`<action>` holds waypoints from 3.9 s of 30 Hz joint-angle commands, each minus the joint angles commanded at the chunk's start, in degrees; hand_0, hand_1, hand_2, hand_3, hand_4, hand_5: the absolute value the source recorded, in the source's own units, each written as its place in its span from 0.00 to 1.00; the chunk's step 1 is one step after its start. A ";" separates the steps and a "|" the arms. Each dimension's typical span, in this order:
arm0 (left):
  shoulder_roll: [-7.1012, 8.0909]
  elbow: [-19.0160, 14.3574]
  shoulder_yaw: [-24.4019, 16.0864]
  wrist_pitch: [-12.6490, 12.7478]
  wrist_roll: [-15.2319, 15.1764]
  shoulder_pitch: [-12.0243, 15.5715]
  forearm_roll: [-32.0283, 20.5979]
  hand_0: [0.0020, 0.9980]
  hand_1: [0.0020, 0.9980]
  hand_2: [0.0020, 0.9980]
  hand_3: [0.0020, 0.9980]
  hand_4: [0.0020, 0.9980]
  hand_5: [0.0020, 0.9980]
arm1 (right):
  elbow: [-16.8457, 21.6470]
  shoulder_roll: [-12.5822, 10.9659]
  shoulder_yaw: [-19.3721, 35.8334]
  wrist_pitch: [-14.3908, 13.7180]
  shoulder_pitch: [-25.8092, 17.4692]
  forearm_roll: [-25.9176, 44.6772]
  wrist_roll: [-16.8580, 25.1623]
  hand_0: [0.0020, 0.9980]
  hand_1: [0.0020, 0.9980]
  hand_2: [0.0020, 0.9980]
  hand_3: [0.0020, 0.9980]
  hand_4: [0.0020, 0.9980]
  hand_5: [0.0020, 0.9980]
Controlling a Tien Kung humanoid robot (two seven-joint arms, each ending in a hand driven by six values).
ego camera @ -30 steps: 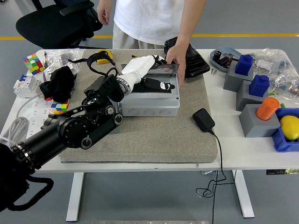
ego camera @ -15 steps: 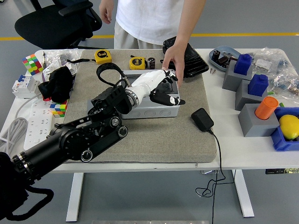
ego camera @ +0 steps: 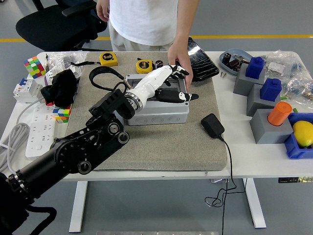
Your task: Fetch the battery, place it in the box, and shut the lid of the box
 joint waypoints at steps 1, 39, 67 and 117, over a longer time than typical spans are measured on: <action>0.29 -0.70 -1.29 0.81 -1.09 1.06 -0.92 0.53 0.73 0.73 0.75 1.00 0.56 | 0.00 0.02 0.05 0.00 -0.02 -0.02 0.02 0.58 0.63 0.66 0.56 0.96 0.49; 7.96 -6.58 -38.46 0.46 -17.64 26.70 -33.06 0.65 0.73 0.73 0.72 1.00 0.55 | -0.09 0.04 0.21 0.11 0.11 0.30 -0.03 0.58 0.63 0.66 0.56 0.96 0.49; 8.37 -7.13 -40.05 -0.25 -16.31 26.83 -32.50 0.55 0.66 0.66 0.69 1.00 0.54 | 0.00 -0.17 -0.05 -0.12 0.60 0.09 -0.33 0.58 0.63 0.66 0.56 0.96 0.50; 8.66 -7.83 -40.62 -0.60 -15.67 27.32 -32.69 0.52 0.54 0.55 0.68 1.00 0.54 | 0.14 0.20 0.88 -1.20 0.85 -0.31 0.91 0.58 0.63 0.66 0.55 0.95 0.50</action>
